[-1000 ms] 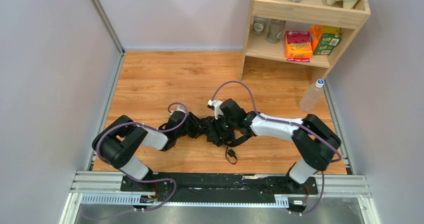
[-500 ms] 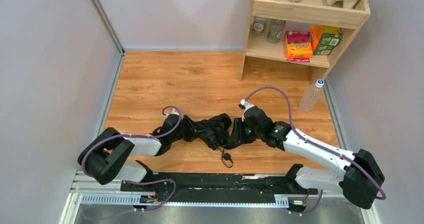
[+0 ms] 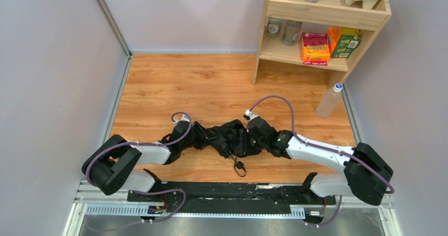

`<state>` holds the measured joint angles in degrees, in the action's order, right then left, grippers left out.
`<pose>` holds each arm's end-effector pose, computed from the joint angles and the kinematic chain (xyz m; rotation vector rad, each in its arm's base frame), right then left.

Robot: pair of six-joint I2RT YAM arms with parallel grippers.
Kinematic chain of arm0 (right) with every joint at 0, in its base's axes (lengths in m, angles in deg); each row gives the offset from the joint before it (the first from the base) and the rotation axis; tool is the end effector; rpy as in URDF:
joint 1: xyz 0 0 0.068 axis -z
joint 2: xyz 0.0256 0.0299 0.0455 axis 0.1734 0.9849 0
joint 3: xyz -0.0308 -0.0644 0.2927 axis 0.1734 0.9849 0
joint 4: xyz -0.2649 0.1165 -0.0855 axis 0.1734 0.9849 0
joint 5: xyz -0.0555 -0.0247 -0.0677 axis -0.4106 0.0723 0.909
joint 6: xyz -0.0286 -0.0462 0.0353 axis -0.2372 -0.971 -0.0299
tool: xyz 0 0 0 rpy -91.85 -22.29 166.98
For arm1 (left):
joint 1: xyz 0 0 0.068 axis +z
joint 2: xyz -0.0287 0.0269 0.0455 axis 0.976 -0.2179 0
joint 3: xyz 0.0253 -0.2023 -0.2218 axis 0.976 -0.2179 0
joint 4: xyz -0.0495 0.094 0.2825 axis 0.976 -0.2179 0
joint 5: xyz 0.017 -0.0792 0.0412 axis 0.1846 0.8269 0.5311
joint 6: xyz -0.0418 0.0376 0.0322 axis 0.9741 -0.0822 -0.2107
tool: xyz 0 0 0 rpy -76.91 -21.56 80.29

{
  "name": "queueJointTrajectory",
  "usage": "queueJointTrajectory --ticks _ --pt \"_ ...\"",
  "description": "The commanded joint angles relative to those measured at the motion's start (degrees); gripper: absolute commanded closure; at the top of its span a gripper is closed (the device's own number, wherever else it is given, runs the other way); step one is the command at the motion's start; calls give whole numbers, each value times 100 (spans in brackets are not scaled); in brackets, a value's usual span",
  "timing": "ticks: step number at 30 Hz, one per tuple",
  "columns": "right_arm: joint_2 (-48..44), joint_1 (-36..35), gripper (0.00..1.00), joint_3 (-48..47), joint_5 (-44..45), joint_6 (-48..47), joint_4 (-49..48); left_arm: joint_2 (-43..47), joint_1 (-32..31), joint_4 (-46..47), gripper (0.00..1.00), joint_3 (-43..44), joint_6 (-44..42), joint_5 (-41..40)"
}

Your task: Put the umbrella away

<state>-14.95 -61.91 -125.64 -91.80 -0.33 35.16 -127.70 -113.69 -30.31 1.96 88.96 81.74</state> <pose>0.1671 0.2217 0.1838 -0.2587 2.6159 0.7968 0.1959 -0.1505 0.1008 -0.8084 2.3092 -1.1646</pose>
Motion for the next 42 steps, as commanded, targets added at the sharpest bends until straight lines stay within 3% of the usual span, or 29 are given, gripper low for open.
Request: queueJointTrajectory --ticks 1,8,15,19,24,28,33,37,42 --pt "365 -37 62 -129 99 -25 -546 -159 -99 -546 100 -195 -465 -209" --pt "867 -257 65 -348 72 -235 -801 -159 -143 -528 100 -213 -430 -244" --pt "1192 -669 59 -875 974 -587 -293 -142 -161 -537 100 -204 -421 -262" --pt "1429 -767 100 -1147 1714 -806 330 -142 -187 -546 100 -230 -404 -279" --pt "1220 -1302 100 -1622 3171 -1141 1674 -63 -187 -843 100 -239 -439 -393" --pt "947 -1373 100 -2008 3665 -1535 2493 -36 -187 -924 100 -266 -544 -464" --pt "1384 -1365 100 -2597 5000 -2326 2986 -89 -187 -722 100 -274 -597 -350" --pt "1894 -1286 100 -2923 5705 -3073 2558 -36 -205 -695 100 -274 -614 -253" --pt "2281 -1084 100 -3379 5391 -4085 1686 157 -222 -827 100 -318 -615 -279"
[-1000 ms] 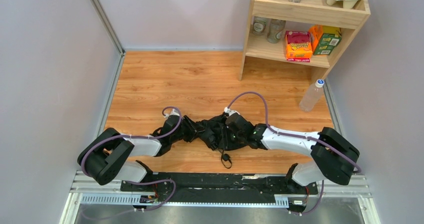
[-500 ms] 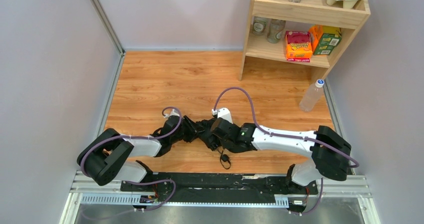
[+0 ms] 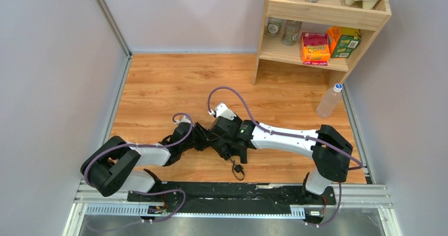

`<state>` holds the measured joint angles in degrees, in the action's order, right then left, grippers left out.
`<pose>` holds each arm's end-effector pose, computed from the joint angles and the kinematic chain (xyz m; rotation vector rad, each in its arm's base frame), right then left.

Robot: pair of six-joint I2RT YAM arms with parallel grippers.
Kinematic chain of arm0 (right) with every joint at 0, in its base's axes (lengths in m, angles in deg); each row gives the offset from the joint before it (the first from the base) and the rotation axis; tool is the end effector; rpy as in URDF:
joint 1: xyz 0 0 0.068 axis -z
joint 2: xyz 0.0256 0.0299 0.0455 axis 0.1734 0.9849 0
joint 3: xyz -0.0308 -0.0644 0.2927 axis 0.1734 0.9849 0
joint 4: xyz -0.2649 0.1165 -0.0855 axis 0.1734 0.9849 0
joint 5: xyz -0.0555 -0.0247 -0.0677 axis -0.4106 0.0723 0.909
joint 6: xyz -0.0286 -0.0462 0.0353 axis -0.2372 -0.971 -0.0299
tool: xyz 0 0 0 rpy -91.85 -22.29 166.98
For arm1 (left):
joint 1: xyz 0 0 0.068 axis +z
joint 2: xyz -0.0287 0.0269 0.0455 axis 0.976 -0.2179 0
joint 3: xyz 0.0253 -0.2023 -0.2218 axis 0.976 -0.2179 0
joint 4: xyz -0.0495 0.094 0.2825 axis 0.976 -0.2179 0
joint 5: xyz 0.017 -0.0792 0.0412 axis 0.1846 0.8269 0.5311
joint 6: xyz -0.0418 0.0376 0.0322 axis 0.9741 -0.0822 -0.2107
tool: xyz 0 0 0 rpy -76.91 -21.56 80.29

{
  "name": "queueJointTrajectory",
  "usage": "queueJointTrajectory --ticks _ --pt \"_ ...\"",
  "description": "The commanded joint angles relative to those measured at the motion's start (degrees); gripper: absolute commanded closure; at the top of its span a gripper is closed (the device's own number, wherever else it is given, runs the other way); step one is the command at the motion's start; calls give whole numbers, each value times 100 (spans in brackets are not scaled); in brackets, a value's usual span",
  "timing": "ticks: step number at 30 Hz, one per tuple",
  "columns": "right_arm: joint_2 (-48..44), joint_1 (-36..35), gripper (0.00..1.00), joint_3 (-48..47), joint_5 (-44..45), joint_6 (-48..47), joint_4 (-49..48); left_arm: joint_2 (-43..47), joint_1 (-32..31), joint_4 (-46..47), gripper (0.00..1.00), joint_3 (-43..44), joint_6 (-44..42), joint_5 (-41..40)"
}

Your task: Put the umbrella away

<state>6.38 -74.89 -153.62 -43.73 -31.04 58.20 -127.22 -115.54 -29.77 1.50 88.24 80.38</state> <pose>0.1839 0.3125 0.2242 -0.8732 2.1837 -0.4014 0.1904 -0.1548 0.1013 -0.7659 2.3081 -1.1611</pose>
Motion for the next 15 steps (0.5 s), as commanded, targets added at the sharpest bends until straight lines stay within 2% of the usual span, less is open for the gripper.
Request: queueJointTrajectory --ticks 1,4,6,8,11,13,15 --pt "201 293 100 -783 297 -1023 -574 135 -37 -882 100 -307 -534 -170" --pt "272 574 100 -1390 -1676 -603 -144 249 -37 -917 100 -325 -525 -214" --pt "211 951 100 -1584 -3319 46 -20 285 -37 -934 100 -308 -542 -223" --pt "27 1329 100 -1296 -4971 775 -518 268 -37 -926 100 -308 -542 -231" --pt "-132 1909 100 -515 -6530 2347 -1992 162 -45 -820 100 -281 -525 -232" --pt "-211 2226 100 135 -7261 3743 -3467 39 -72 -724 100 -272 -490 -205" --pt "-185 2473 100 654 -7633 4904 -5040 -49 -107 -645 100 -272 -446 -205"
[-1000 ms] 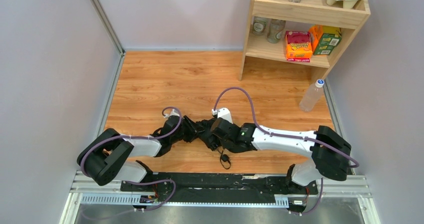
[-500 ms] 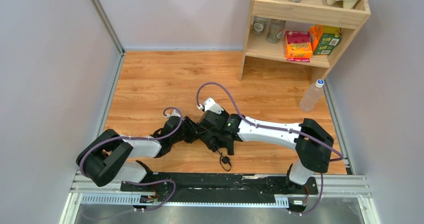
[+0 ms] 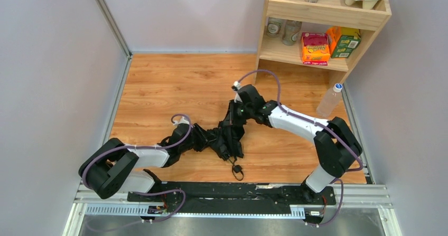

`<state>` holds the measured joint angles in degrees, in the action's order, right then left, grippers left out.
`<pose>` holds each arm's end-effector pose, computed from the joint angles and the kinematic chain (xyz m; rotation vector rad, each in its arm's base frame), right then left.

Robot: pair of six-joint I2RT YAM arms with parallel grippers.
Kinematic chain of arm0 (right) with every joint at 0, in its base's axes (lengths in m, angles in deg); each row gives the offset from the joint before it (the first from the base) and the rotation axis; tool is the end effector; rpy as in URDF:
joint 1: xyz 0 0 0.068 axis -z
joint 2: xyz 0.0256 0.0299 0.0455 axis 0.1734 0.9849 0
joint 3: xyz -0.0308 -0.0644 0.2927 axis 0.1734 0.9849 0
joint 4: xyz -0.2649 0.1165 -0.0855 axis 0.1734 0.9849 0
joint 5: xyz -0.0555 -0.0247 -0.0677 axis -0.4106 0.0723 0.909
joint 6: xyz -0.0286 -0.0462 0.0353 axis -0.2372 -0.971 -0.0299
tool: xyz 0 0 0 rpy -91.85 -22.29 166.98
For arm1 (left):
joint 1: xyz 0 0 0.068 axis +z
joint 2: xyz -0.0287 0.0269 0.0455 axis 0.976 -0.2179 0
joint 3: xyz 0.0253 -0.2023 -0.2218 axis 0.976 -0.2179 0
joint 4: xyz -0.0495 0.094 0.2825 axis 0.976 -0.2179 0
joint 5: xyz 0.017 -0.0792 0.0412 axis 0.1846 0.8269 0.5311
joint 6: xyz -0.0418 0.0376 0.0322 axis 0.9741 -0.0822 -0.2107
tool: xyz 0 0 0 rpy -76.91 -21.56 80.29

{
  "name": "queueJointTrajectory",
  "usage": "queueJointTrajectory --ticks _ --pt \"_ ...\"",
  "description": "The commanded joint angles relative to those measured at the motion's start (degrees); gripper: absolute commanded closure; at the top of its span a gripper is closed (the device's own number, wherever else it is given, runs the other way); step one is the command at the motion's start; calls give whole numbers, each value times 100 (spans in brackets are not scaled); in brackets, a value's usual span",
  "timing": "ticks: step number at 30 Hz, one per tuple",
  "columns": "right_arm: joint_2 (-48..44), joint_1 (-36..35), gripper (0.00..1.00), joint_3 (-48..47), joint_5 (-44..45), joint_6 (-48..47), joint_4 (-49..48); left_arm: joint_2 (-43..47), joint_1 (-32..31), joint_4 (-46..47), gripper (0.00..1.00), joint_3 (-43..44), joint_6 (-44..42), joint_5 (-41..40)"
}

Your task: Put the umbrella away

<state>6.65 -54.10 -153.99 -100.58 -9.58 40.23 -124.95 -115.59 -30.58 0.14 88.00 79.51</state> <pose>0.2780 0.2873 0.2350 -0.3655 2.5671 0.8793 0.1849 -0.1498 0.1018 -0.7664 2.2981 -1.1481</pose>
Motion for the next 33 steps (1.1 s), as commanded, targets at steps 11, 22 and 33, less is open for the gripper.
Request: queueJointTrajectory --ticks 11,22,33 --pt "115 1168 100 818 -2224 4439 -4650 -294 -147 -555 100 -172 -351 -197" --pt "280 1432 100 737 -983 4150 -4698 -355 -155 -511 100 -163 -334 -171" --pt "185 1775 100 703 1468 4188 -3273 -373 -190 -572 100 -128 -307 -223"
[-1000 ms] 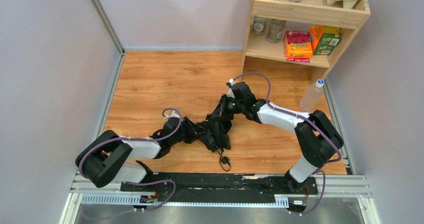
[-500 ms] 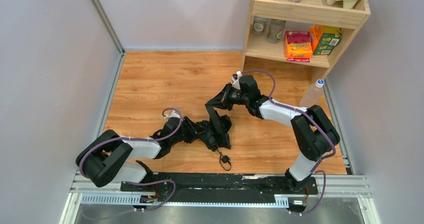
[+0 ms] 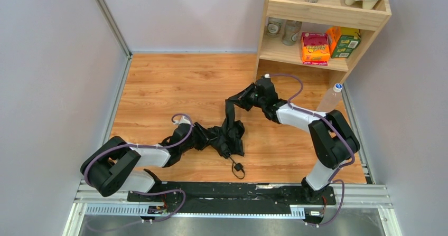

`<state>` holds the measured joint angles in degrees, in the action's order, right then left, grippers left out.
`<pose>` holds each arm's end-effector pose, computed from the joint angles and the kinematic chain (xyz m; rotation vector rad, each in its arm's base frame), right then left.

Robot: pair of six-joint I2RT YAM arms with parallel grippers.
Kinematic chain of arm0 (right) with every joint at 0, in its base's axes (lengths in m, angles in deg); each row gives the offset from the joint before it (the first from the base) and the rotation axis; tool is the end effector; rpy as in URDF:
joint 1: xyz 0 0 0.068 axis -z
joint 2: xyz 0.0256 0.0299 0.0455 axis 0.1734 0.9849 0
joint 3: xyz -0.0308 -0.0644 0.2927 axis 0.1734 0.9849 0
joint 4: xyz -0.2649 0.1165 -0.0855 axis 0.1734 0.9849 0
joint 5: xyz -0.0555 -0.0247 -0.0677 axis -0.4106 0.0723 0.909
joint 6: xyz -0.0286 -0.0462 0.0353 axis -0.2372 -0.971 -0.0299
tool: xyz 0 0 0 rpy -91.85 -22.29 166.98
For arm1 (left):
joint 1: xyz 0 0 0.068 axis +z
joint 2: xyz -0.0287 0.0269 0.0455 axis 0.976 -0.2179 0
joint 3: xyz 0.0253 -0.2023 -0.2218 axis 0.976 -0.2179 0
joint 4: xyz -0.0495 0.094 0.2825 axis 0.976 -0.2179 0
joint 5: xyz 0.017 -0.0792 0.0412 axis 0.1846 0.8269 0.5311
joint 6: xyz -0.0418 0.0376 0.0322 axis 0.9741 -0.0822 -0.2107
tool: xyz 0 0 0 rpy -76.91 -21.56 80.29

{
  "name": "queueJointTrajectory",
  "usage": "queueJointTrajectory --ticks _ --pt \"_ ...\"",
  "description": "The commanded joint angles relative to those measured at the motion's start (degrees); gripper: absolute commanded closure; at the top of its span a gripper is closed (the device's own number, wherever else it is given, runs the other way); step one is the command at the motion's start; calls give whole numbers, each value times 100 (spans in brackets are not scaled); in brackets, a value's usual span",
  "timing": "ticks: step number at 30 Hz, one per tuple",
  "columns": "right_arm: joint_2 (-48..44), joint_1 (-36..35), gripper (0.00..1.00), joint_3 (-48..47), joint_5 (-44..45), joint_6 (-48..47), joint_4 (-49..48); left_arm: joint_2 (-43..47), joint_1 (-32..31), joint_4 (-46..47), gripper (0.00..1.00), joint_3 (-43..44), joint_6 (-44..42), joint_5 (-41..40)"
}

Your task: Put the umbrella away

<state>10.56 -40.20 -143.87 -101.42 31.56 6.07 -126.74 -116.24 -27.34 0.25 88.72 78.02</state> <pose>0.3545 0.2221 0.2010 0.7120 2.2501 1.3132 0.1871 -0.1534 0.1014 -0.7729 2.2627 -1.1604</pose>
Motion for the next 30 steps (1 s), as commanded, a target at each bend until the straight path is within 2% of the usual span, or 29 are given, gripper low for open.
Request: queueJointTrajectory --ticks 1,2,4,5,6,9,11,16,19,21,24,25,27,30 --pt "-277 429 100 -301 1814 -40 417 -202 -134 -904 100 -130 -371 -83" --pt "-338 464 96 -248 1921 -180 559 -203 -134 -905 100 -139 -353 -75" --pt "-409 595 75 -248 2010 -461 1025 -176 -143 -904 100 -157 -371 -83" --pt "-357 683 61 -335 1949 -671 1209 -185 -143 -887 100 -165 -362 -92" --pt "-235 832 53 -458 1435 -1022 1290 -185 -143 -878 100 -165 -362 -83" --pt "3 1263 40 -1003 562 -2348 2098 -141 -143 -895 100 -165 -380 -74" --pt "-13 1396 39 -1406 34 -3226 2711 -124 -143 -861 100 -174 -371 -57" --pt "-523 581 21 -1672 -345 -5477 3969 -88 -151 -940 100 -104 -388 -57" --pt "-733 -253 17 -1628 188 -5989 4348 -88 -160 -1036 100 -86 -362 -101" --pt "-787 -931 11 -1523 1188 -6201 4253 -106 -169 -1036 100 -86 -327 -101" --pt "-804 -1556 11 -1541 2936 -6324 4289 -123 -178 -1255 100 -51 -187 -136" --pt "-909 -1697 10 -1409 3046 -6473 4087 -115 -186 -1395 100 27 -151 -145" --pt "-989 -1698 6 -1128 2697 -6588 3683 -71 -204 -1923 100 159 -54 -223" --pt "-971 -1768 7 -979 2652 -6650 3813 -1 -213 -2781 100 326 199 -372"
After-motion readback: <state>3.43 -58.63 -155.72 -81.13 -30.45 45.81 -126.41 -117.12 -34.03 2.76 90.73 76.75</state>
